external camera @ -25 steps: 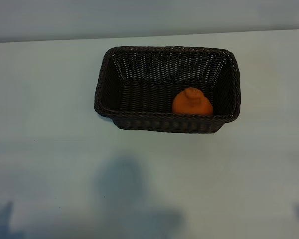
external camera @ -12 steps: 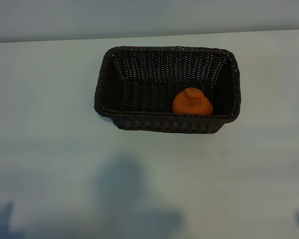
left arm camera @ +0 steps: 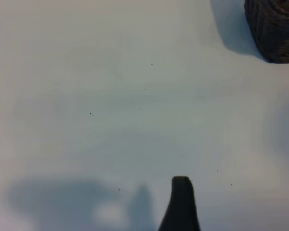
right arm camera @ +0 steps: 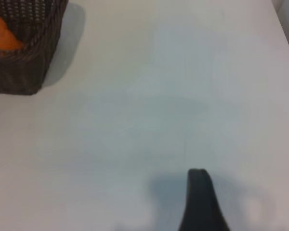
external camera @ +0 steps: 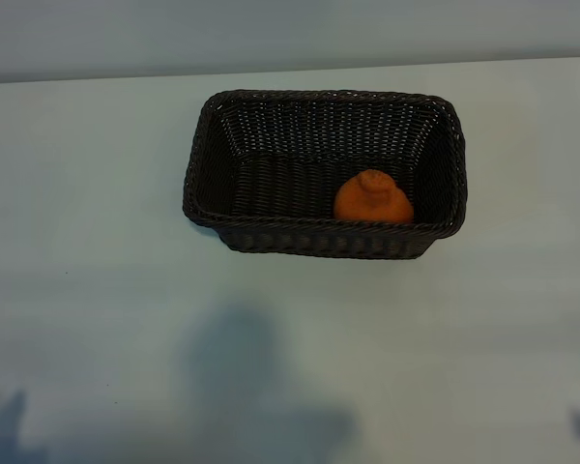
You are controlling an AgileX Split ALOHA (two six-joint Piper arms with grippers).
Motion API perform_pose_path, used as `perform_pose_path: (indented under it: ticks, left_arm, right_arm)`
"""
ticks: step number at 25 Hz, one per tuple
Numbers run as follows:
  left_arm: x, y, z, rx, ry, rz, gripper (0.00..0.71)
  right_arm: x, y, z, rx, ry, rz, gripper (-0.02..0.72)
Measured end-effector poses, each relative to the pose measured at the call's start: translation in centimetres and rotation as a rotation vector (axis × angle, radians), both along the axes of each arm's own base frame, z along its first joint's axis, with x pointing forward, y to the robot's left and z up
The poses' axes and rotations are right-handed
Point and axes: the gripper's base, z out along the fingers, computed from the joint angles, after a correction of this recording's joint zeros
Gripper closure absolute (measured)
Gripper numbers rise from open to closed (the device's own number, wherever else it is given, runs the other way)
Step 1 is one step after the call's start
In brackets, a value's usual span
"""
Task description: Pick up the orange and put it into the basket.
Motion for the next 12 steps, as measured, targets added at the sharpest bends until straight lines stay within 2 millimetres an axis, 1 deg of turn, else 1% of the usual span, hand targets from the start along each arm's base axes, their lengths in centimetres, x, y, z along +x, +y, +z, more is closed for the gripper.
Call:
perform_pose_path:
  ticks: [12]
  left_arm:
    - [0.0, 0.0, 0.0, 0.0, 0.0, 0.0, 0.118]
  right_arm:
    - [0.0, 0.0, 0.01, 0.0, -0.001, 0.0, 0.315]
